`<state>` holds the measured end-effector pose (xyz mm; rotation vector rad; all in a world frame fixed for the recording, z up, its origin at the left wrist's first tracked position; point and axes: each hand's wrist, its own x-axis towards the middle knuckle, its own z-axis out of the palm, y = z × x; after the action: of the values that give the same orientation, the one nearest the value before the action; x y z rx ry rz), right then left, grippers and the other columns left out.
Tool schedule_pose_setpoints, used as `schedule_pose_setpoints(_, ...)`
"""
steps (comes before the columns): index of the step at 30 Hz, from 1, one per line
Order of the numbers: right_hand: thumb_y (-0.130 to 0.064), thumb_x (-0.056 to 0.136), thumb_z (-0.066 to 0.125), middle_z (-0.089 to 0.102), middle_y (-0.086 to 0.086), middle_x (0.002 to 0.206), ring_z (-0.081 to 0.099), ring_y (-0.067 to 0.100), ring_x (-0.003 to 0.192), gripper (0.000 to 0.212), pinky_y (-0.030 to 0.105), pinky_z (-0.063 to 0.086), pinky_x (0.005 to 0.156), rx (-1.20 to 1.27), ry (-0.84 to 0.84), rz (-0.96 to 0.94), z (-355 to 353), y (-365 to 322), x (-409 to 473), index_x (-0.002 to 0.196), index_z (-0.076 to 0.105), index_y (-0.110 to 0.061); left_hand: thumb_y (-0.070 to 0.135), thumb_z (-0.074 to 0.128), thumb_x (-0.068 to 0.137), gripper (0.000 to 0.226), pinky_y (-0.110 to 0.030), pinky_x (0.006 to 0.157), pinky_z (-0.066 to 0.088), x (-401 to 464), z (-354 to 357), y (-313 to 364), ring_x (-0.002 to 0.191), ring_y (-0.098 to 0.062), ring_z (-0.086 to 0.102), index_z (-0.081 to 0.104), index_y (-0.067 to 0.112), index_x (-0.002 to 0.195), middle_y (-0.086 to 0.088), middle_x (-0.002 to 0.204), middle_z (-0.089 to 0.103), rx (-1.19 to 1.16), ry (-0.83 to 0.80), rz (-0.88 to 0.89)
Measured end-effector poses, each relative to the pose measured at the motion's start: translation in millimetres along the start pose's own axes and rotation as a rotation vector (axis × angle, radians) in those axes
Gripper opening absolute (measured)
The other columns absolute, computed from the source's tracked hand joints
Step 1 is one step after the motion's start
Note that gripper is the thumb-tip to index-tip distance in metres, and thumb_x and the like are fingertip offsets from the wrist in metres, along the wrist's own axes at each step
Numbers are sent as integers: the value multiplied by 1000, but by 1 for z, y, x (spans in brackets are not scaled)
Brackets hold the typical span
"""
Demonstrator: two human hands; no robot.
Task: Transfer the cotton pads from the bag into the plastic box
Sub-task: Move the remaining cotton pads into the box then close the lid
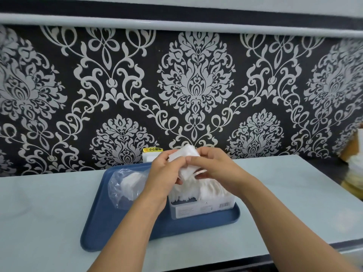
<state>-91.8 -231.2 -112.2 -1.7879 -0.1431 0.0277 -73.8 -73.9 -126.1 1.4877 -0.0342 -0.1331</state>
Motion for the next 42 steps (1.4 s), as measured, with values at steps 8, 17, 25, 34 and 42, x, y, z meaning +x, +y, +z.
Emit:
schedule_pose_setpoints(8,-27,91,70,74,11,93,68,19,77,32,25,55,66,197,-55,253,-4,-2,-7,109,73,-1,8,80,71,45,-33,73,54,7,-3,3,81,-21,71,70,24,112,-10,98,77,92,-126,-70)
schedule_pose_setpoints(17,-28,77,78,68,2,75,64,16,61,28,24,44,49,2,89,416,18,-1,-3,97,66,-13,21,72,85,7,-27,62,51,3,-9,0,71,-14,69,68,26,83,6,75,72,423,193,400)
schedule_pose_setpoints(25,-43,71,71,64,-3,77,67,18,86,29,27,47,70,-842,153,347,42,9,6,74,56,-19,15,66,80,14,-27,63,51,9,-17,-18,67,-6,61,65,27,75,11,71,68,835,12,382)
schedule_pose_setpoints(34,-43,78,74,60,-3,87,62,19,89,33,28,44,74,-1186,126,330,50,14,7,98,63,-20,24,71,72,9,-30,72,59,5,-32,-17,74,-10,66,70,31,77,14,74,67,1176,-319,202)
schedule_pose_setpoints(42,-25,82,70,67,0,119,66,21,97,21,25,40,69,-1295,216,249,47,22,12,96,58,-16,18,68,76,26,-33,77,60,5,-32,-20,79,-10,65,75,29,98,13,82,65,1161,-300,210)
